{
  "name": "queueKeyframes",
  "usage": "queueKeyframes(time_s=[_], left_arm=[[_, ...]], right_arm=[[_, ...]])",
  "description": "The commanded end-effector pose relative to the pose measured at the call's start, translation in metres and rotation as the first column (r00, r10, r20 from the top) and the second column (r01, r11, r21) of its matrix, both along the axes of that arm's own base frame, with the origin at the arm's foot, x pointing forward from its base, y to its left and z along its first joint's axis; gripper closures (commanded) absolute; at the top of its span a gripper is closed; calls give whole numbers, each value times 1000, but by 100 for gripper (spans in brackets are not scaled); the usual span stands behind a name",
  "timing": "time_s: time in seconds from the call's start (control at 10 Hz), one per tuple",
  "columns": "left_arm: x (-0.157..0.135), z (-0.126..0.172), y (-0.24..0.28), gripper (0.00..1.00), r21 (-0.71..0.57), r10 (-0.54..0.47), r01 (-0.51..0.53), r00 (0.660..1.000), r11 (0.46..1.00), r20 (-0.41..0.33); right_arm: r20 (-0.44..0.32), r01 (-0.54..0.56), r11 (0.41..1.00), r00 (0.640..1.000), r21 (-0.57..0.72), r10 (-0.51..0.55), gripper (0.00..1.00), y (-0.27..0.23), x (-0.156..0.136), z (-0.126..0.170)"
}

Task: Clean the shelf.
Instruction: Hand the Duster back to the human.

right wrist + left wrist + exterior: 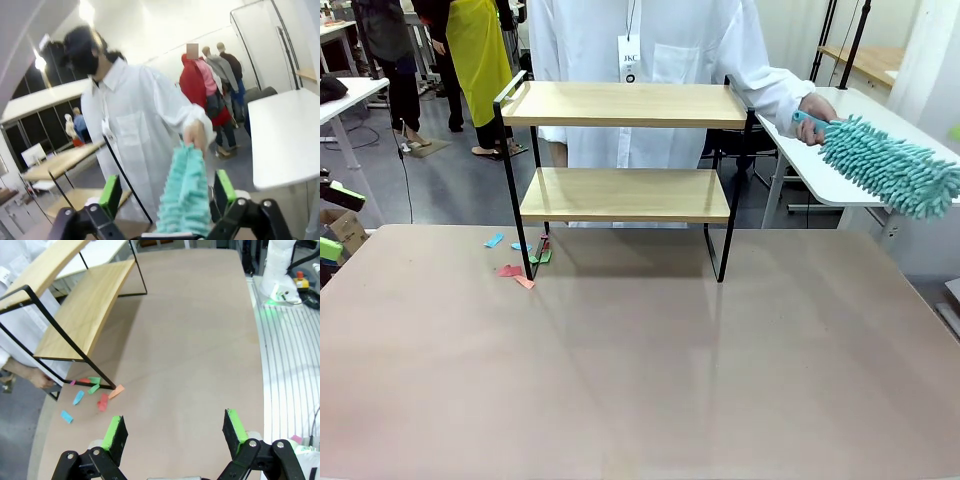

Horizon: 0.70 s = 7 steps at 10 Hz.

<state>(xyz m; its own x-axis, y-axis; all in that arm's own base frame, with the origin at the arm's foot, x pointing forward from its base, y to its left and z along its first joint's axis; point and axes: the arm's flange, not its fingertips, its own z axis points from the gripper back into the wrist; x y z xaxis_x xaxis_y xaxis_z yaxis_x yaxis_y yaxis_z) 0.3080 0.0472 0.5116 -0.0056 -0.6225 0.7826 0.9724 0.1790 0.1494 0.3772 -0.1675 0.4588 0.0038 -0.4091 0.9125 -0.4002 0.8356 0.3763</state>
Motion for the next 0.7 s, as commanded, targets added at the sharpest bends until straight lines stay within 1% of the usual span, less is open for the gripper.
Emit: queueKeyframes(time_s=[0.0, 0.1, 0.2, 0.3, 0.4, 0.5, 0.6], left_arm=[[2, 0, 0, 0, -26, -10, 11, 1000, 1000, 16], [2, 0, 0, 0, -26, -10, 11, 1000, 1000, 16], [2, 0, 0, 0, -26, -10, 11, 1000, 1000, 16], [2, 0, 0, 0, -26, -10, 11, 1000, 1000, 16], [2, 0, 0, 0, -26, -10, 11, 1000, 1000, 16], [2, 0, 0, 0, -26, -10, 11, 1000, 1000, 16], [2, 0, 0, 0, -26, -10, 11, 1000, 1000, 16]], right_arm=[[51, -22, 991, 999, 128, 16, 0, -28, -15, 58], [88, -21, 979, 996, 201, 3, 0, -48, -22, 83], [122, -19, 965, 992, 260, -13, 0, -68, -30, 103], [151, -20, 946, 988, 322, -30, 0, -90, -38, 117], [163, -21, 933, 986, 358, -41, 0, -106, -43, 123], [164, -12, 923, 985, 385, -56, 0, -117, -44, 125], [156, 3, 953, 986, 303, -53, 0, -93, -49, 127]])
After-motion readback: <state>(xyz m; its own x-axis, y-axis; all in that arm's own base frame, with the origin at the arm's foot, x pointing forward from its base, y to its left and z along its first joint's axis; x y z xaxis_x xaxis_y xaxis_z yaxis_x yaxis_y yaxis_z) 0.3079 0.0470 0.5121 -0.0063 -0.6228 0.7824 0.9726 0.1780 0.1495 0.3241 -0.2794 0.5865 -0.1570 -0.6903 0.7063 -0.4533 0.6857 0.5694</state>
